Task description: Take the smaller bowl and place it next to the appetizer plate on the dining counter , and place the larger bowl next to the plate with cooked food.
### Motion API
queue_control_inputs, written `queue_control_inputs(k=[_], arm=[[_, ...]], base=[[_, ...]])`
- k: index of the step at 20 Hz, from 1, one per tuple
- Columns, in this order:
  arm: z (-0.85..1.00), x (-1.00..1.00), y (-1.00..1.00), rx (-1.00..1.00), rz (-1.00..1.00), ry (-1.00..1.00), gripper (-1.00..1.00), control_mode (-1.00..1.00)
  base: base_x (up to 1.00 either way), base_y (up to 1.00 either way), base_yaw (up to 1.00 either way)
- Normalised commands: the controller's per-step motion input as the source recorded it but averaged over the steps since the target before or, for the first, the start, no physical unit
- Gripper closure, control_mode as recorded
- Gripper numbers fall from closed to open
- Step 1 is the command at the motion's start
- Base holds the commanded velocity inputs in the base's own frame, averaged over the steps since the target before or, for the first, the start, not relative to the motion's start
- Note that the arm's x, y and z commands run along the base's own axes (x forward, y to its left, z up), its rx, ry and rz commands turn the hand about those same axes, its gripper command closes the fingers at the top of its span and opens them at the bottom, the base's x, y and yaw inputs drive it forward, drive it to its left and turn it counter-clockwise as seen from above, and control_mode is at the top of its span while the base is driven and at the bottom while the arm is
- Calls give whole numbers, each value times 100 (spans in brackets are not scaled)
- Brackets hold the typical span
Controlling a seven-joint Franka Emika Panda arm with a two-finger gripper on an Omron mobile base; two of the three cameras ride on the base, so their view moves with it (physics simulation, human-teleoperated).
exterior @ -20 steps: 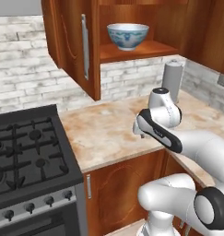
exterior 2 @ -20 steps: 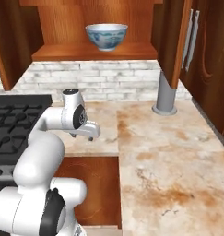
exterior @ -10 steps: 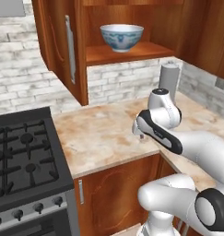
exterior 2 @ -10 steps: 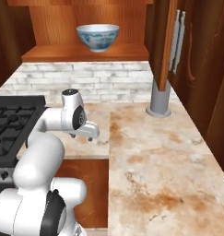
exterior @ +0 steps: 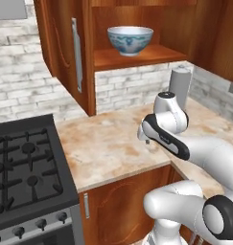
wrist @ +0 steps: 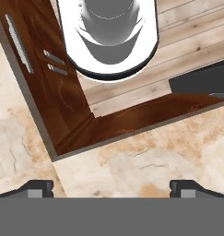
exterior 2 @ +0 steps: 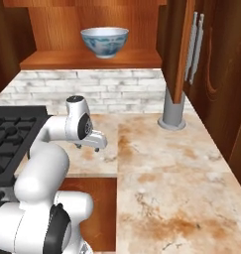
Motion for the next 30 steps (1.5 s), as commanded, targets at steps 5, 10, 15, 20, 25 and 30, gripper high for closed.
queue_control_inputs(k=[5, 10, 15, 20, 25, 30], arm=[[0, 0, 0, 0, 0, 0, -100, 100], [0, 0, 0, 0, 3, -1, -100, -100], [12, -6, 0, -1, 13, -9, -100, -100], [68, -23, 1, -10, 23, -26, -100, -100], [92, 0, -3, -1, 16, -23, -100, -100], [55, 1, 6, 34, -18, -16, -100, -100]], base=[[48, 1, 5], [16, 0, 3], [0, 0, 0], [0, 0, 0], [0, 0, 0], [0, 0, 0]])
